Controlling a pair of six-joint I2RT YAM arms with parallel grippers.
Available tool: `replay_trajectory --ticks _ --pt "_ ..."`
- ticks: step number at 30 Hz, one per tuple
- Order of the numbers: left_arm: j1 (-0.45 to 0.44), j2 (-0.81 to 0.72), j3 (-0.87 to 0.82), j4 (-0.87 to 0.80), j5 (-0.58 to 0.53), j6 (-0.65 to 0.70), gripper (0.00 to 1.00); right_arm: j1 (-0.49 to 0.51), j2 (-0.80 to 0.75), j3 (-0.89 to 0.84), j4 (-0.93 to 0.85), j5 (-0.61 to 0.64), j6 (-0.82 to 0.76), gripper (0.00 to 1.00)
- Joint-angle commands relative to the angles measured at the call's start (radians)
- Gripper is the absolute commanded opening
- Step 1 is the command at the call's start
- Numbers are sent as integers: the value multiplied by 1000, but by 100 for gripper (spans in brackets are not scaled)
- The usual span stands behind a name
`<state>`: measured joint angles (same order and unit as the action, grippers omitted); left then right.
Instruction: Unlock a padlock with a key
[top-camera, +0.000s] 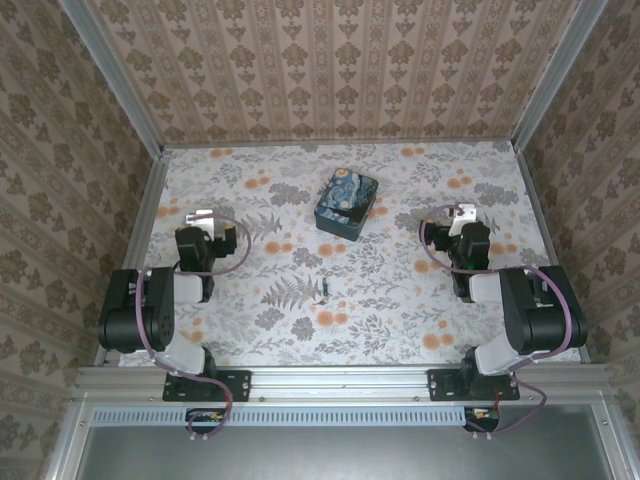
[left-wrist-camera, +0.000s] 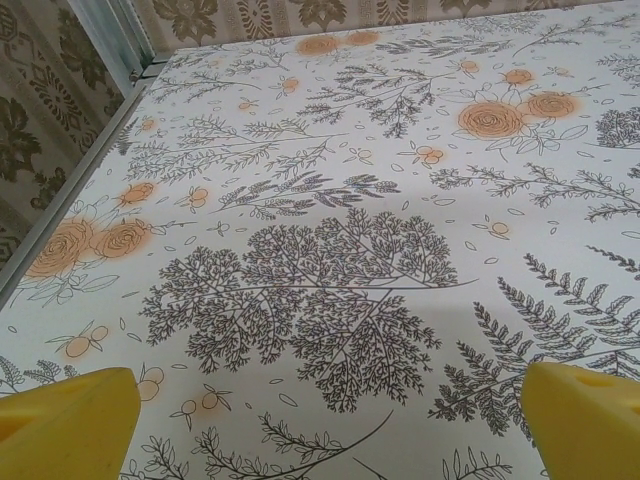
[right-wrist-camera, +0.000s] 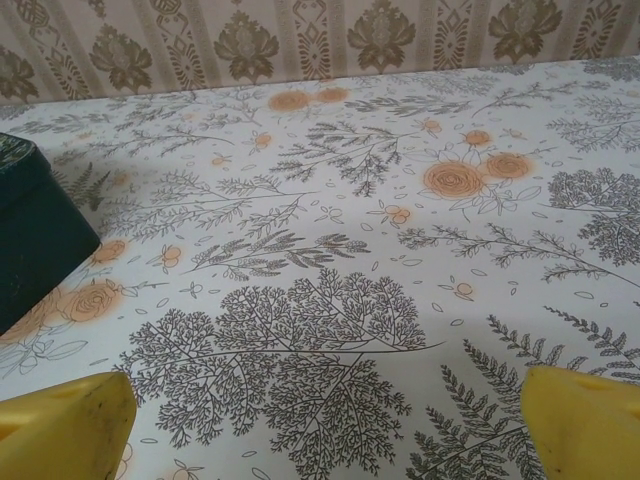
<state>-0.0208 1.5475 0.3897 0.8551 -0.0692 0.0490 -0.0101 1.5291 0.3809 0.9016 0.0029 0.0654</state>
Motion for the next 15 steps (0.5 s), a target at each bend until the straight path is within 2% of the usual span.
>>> replay_trajectory --ticks 1,12,14,15 --pt "1 -8 18 -4 30 -6 100 10 3 19 -26 8 -30 100" --pt "1 -8 18 -2 29 -7 100 7 7 28 -38 2 -29 100" --pt "1 -10 18 1 28 -5 100 8 0 5 -6 2 -30 100" --pt "2 -12 11 8 31 -3 100 9 -2 -27 65 -18 -38 100"
